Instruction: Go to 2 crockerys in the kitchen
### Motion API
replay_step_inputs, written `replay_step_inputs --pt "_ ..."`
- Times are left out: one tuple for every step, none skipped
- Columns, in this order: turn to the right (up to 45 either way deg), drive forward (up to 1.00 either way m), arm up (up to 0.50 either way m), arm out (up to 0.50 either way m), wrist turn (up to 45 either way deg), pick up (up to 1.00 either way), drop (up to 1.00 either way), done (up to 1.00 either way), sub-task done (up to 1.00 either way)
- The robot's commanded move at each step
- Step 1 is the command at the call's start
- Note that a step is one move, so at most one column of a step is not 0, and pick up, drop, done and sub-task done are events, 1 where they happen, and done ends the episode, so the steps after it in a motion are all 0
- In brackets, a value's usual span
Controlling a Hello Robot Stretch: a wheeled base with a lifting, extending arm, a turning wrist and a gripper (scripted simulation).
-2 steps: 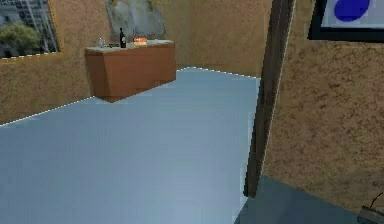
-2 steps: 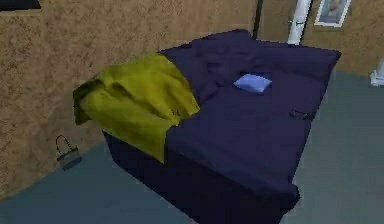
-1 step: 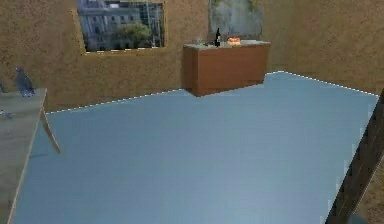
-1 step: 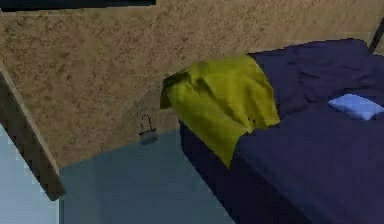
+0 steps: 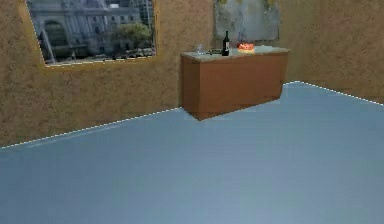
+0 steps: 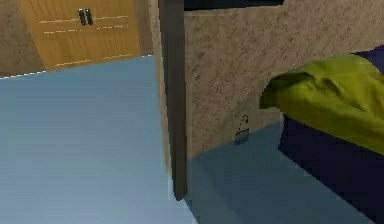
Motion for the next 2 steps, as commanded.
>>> replay_step_inputs --pt "0.0 1.0 0.0 0.0 0.0 0.0 0.0 0.0 0.0" --pt "0.0 1.0 0.0 0.0 0.0 0.0 0.0 0.0 0.0"
